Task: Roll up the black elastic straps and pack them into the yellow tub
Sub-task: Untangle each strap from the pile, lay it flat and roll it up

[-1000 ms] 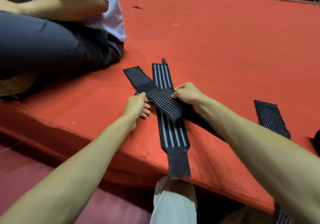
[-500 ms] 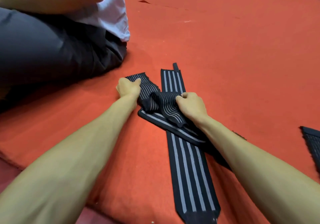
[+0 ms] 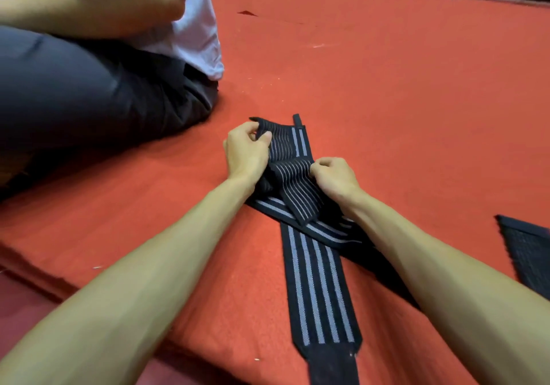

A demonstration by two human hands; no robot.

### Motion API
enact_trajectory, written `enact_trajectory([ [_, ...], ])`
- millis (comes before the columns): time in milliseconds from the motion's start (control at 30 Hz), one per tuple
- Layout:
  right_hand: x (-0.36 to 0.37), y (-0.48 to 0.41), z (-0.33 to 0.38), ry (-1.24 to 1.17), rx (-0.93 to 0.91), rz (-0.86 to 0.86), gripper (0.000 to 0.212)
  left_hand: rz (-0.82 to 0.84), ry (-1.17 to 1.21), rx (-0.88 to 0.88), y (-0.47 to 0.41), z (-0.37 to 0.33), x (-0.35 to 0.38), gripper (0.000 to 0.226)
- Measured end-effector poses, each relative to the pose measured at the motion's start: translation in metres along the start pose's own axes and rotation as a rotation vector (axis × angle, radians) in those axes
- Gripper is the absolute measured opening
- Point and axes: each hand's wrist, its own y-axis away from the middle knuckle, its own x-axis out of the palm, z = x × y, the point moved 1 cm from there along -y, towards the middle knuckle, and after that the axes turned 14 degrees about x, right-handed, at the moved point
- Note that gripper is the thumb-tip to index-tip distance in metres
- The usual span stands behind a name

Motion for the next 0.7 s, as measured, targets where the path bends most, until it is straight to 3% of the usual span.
enact_trajectory([
  [167, -0.057, 0.033, 0.005, -0.111, -0.11, -0.243, 0.024, 0.098, -0.009, 0.406, 0.027, -0.055, -0.003, 0.018],
  [300, -0.117, 0.08, 0.01, -0.395, 0.006, 0.092, 0.06, 0.234, -0.039, 0.693, 0.059, -0.102, 0.01, 0.021],
  [433, -0.165, 0.123, 0.003, -0.379, -0.019, 0.08, 0.032, 0.316, -0.054, 0.839, 0.097, -0.144, 0.022, 0.029],
  [567, -0.207, 0.154, -0.009, -0.367, -0.051, -0.074, 0.021, 0.445, 0.009, 0.873, 0.133, -0.177, 0.027, 0.031],
  [700, -0.242, 0.183, -0.017, -0.437, -0.166, -0.114, 0.023, 0.465, 0.369, 0.586, 0.155, -0.209, 0.031, 0.037],
])
